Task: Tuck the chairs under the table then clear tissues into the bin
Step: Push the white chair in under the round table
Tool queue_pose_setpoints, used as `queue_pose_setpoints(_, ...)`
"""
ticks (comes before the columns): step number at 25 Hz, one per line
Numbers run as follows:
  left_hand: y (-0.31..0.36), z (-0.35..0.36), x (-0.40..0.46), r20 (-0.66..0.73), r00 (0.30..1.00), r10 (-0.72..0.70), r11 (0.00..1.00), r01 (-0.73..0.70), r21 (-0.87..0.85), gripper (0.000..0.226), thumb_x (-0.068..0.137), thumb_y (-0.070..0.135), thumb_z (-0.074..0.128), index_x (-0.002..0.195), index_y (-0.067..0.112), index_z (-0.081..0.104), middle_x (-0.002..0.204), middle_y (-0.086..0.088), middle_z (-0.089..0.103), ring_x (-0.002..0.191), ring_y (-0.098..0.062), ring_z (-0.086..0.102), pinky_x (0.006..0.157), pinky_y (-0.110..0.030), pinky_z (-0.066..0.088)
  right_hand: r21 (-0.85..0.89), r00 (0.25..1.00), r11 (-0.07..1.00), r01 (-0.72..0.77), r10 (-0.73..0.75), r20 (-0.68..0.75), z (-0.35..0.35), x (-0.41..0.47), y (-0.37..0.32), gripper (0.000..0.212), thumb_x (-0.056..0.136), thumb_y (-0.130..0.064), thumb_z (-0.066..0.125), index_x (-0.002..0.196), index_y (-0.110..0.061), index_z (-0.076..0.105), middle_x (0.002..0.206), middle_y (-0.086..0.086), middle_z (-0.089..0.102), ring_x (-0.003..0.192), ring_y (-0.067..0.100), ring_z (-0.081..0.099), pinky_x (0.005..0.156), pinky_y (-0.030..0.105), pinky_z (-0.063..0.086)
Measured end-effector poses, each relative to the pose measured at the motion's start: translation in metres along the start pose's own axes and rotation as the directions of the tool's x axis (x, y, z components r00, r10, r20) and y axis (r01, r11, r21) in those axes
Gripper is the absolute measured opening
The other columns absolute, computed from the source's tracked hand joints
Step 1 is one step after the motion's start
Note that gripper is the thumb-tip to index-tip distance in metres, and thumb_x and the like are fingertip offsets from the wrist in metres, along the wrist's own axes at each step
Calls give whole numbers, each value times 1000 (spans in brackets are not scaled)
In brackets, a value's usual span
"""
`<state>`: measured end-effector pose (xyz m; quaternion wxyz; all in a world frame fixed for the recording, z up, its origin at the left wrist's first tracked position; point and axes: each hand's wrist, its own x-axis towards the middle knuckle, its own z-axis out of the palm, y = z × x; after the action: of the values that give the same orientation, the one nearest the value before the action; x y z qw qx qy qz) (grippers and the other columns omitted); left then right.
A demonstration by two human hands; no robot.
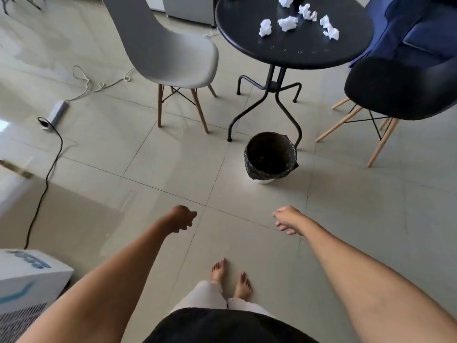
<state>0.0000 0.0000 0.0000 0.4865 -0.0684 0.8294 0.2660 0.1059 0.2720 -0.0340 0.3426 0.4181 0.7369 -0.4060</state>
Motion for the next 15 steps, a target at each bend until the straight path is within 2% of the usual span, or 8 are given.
queue_pose_setpoints(2, -13, -16, 2, -43, 999, -6, 998, 4, -62, 14, 98, 20, 44, 92, 7, 46, 91, -13, 54, 54, -15, 40, 50, -21, 26, -22, 1000, 1000, 10, -10, 1, 7, 3, -21, 16, 93, -25, 38, 102, -22, 52, 73, 0, 53, 55, 14, 43, 55, 20, 33)
queue_pose_setpoints(7, -60, -84, 23, -93, 995, -17, 980, -2, -198, 14, 97, 21, 45, 92, 8, 47, 90, -12, 56, 55, -15, 42, 50, -22, 28, -147, 998, 988, 50, -44, 41, 35, 9, -108, 19, 93, -23, 38, 103, -19, 53, 73, -1, 53, 61, 14, 48, 59, 23, 37)
queue_pose_setpoints(12, -132, -198, 54, -165, 983, -85, 949, 29, -314, 16, 96, 23, 46, 93, 9, 53, 89, -10, 60, 68, -20, 50, 53, -22, 32, -140, 990, 980, 143, -141, 24, 88, 33, -245, 21, 94, -22, 38, 109, -19, 53, 74, 0, 54, 73, 18, 53, 66, 27, 40)
queue_pose_setpoints(15, -167, -267, 68, -183, 977, -110, 943, 45, -328, 17, 96, 24, 46, 93, 9, 53, 86, -8, 60, 65, -18, 49, 52, -22, 32, -116, 987, 980, 159, -155, 40, 128, 39, -316, 20, 95, -24, 40, 108, -19, 54, 75, 0, 55, 78, 20, 55, 73, 31, 42)
